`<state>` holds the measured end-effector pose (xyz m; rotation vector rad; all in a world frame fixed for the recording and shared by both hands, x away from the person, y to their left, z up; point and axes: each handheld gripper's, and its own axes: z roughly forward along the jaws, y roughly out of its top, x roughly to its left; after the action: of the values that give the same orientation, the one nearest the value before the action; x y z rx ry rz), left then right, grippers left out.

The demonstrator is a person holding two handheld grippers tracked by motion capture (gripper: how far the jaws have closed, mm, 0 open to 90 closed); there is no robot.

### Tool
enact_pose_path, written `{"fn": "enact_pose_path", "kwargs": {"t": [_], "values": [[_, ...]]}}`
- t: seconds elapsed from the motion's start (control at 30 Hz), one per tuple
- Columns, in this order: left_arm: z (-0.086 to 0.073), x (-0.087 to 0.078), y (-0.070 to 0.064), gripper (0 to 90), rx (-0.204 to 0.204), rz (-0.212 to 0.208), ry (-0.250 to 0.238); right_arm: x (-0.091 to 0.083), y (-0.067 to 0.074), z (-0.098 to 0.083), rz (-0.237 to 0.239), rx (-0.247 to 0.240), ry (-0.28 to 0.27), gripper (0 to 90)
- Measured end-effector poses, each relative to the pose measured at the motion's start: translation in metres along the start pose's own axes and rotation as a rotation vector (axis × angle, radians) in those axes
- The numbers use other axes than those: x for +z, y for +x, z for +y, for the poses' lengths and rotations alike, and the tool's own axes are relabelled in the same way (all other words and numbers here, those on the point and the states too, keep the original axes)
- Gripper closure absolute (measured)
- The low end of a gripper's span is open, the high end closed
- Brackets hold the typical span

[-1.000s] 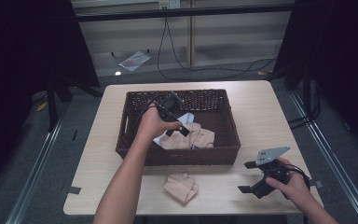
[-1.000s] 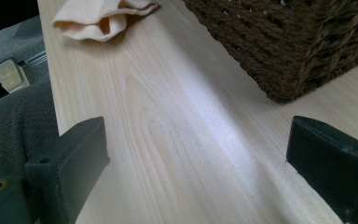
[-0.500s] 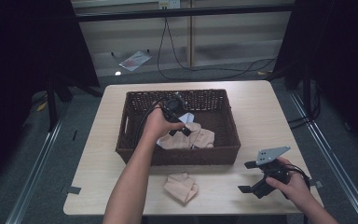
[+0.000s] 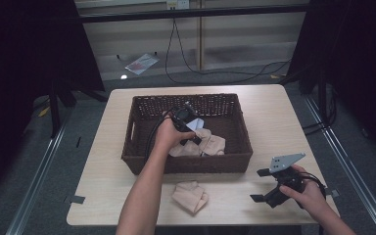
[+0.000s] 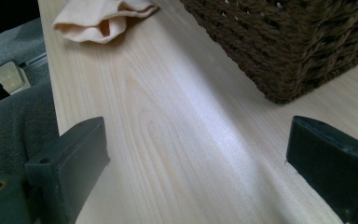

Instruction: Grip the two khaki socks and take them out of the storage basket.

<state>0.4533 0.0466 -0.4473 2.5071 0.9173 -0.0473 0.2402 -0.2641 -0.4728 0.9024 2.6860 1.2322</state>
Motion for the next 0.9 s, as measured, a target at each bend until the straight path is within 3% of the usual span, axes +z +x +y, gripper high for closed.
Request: {"fn": "enact_pose_path", "kwargs": {"t": [0.03,0.13,0.17,0.23,0.3,0.37,0.43,0.47,0.53,0.57,0.67,0.9], "values": [[-0.001,0.001,0.0,17.8,0.006,0.007,0.0,0.0,0.0,0.0,0.0,0.0,0.0,5.1],[-0.005,0.005,0.001,34.2,0.03,0.002,0.013,-0.001,0.0,0.0,0.003,0.001,-0.005,5.1],[-0.005,0.005,0.002,38.5,0.056,-0.005,0.027,-0.001,0.0,0.0,0.003,0.003,-0.006,5.1],[-0.005,0.005,-0.001,59.7,0.089,-0.001,0.029,-0.001,0.0,0.0,0.002,0.004,-0.006,5.1],[-0.005,0.001,-0.002,77.4,0.067,-0.03,0.036,-0.001,0.0,0.0,0.001,0.006,-0.005,5.1],[-0.004,-0.004,-0.003,84.7,0.057,-0.038,0.077,-0.001,-0.001,0.0,0.003,0.004,-0.007,5.1],[-0.004,-0.009,-0.005,85.8,0.034,-0.062,0.078,-0.001,0.0,0.0,0.002,0.005,-0.005,5.1],[-0.003,-0.013,-0.005,85.9,0.03,-0.056,0.097,-0.001,0.0,0.0,0.002,0.005,-0.005,5.1],[-0.003,-0.025,-0.006,86.0,0.002,-0.059,0.083,-0.001,0.0,0.0,0.002,0.005,-0.006,5.1],[-0.003,-0.025,-0.006,86.0,0.002,-0.059,0.083,-0.001,0.0,0.0,0.002,0.005,-0.006,5.1],[0.0,-0.051,-0.008,85.9,-0.006,-0.063,0.053,0.0,0.0,0.0,0.0,0.001,-0.003,5.1],[0.005,-0.082,-0.018,85.8,-0.016,-0.081,0.024,0.001,0.0,0.0,0.0,-0.001,0.0,5.2]]}}
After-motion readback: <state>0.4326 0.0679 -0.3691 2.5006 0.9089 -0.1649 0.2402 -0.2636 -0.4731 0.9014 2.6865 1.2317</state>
